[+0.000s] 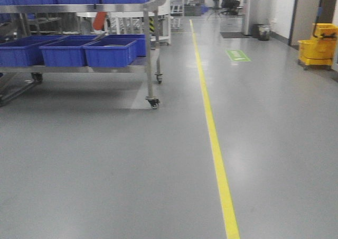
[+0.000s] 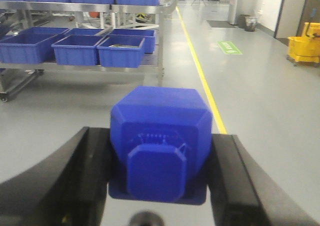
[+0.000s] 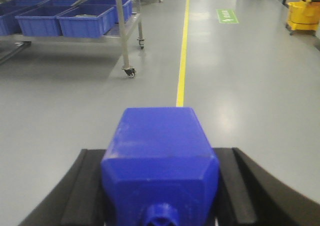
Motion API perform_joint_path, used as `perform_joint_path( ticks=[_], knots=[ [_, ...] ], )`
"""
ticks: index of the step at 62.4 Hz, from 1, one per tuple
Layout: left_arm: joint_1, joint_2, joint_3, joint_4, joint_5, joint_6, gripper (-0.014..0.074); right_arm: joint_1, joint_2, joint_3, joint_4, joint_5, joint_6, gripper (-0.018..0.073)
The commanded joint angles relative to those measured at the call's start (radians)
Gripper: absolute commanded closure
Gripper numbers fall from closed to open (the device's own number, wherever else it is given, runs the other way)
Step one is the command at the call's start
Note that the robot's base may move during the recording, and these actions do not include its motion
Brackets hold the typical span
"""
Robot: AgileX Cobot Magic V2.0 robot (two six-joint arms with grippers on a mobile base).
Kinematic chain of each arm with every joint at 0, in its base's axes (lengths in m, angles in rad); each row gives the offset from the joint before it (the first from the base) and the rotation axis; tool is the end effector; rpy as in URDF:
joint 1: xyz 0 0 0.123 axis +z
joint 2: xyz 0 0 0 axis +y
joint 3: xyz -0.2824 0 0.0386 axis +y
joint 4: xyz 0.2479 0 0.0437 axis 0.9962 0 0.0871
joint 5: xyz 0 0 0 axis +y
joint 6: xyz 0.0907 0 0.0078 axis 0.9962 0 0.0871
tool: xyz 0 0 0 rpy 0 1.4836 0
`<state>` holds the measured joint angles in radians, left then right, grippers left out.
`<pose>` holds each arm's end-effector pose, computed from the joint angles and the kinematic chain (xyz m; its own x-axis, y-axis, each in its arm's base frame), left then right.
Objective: Pick and sort blue part to right shelf
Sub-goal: 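Drive the base along the aisle past the bin racks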
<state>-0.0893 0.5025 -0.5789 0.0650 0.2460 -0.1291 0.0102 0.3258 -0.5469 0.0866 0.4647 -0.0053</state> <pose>0.1054 -0.0080 0.3478 -0.0862 -0.0585 -0.9946 0.0679 0.9956 -0.0645 0.0669 0.0042 0.3328 -0.1574 0.0704 -0.9850 -0.0372 0.9963 0.0772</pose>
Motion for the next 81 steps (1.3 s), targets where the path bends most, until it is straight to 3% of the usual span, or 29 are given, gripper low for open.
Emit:
perform_joint_path(
  ticks=[1,81],
  knots=[
    [0.002,0.005,-0.03,0.002,-0.097,-0.004,0.0335,-0.005,0.007,-0.029,0.004,-0.096,-0.007,0.0187],
    [0.002,0.009,-0.03,0.002,-0.097,-0.004,0.0335,-0.005,0.007,-0.029,0.004,-0.094,-0.007,0.0187]
  ],
)
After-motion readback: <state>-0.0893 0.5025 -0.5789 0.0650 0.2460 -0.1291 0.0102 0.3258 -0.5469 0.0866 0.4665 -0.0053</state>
